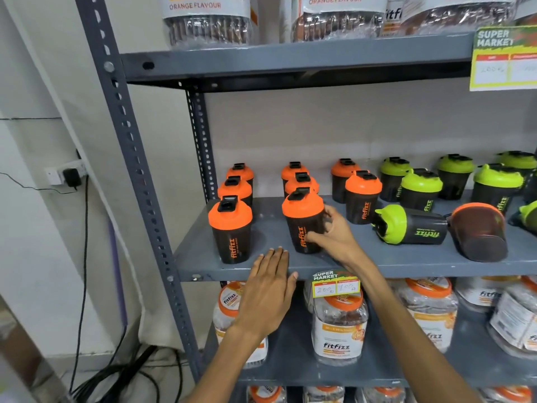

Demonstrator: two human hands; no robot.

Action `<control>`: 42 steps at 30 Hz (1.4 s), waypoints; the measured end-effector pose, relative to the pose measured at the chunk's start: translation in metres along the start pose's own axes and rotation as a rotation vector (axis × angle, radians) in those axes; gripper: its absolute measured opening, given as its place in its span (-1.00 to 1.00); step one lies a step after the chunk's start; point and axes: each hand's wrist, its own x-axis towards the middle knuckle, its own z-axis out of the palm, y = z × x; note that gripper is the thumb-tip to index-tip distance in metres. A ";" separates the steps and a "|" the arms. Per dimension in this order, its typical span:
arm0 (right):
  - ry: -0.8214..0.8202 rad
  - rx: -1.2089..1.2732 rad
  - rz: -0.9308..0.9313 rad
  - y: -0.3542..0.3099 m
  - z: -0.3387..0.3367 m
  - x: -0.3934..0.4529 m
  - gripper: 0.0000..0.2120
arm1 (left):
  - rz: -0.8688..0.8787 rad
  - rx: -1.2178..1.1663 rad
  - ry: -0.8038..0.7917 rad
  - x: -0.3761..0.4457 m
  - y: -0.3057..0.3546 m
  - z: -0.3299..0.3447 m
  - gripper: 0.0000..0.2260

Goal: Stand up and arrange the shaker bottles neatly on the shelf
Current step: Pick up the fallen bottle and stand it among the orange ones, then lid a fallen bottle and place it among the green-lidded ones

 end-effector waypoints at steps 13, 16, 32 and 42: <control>-0.032 -0.210 -0.048 0.019 -0.028 -0.016 -0.21 | -0.076 0.028 0.042 -0.011 0.023 0.007 -0.48; 0.049 -0.455 -0.214 0.012 -0.054 -0.032 -0.35 | -0.086 -0.004 0.054 -0.018 0.045 0.010 -0.48; -0.266 -1.512 -0.321 -0.004 -0.193 0.014 -0.13 | -0.048 -0.026 -0.011 0.065 0.191 0.034 -0.48; -0.228 -1.467 -0.432 0.005 -0.191 0.006 -0.23 | -0.074 0.031 0.002 0.067 0.199 0.046 -0.46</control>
